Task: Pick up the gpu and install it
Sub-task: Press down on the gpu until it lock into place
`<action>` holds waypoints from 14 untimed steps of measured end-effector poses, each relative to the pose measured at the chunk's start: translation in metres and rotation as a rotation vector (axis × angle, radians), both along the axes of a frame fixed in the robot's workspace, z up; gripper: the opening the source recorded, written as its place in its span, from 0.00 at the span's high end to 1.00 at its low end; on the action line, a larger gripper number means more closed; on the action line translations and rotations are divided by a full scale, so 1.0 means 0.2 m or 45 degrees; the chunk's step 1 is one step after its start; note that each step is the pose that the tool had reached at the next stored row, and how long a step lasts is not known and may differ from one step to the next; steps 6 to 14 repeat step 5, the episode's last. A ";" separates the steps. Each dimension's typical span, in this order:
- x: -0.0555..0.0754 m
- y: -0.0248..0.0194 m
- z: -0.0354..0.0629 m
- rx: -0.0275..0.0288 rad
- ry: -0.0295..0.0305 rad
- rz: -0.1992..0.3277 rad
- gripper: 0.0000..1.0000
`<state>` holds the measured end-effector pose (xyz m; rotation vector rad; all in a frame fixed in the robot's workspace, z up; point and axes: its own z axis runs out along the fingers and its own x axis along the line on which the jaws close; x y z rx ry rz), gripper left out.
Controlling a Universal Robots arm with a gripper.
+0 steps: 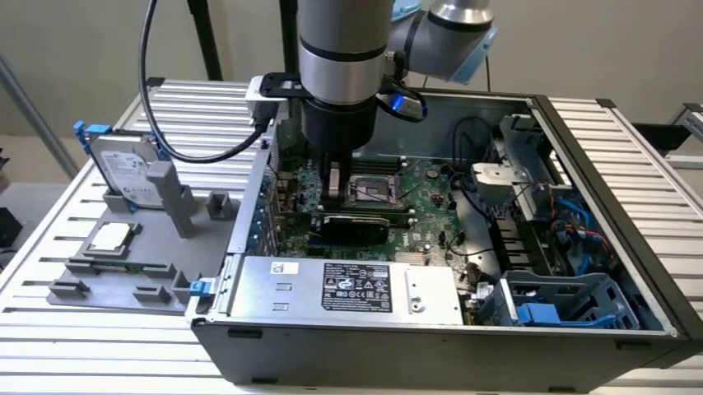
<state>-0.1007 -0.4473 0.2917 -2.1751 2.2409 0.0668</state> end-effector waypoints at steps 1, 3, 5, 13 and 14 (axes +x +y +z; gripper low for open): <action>0.00 0.000 0.000 0.0000 0.0000 0.000 1.00; 0.00 0.000 0.000 0.0000 0.0000 0.000 1.00; 0.00 0.000 0.000 0.0000 0.0000 0.000 1.00; 0.00 0.000 0.000 0.0000 0.0000 0.000 1.00; 0.00 0.000 0.000 0.0000 0.0000 0.000 1.00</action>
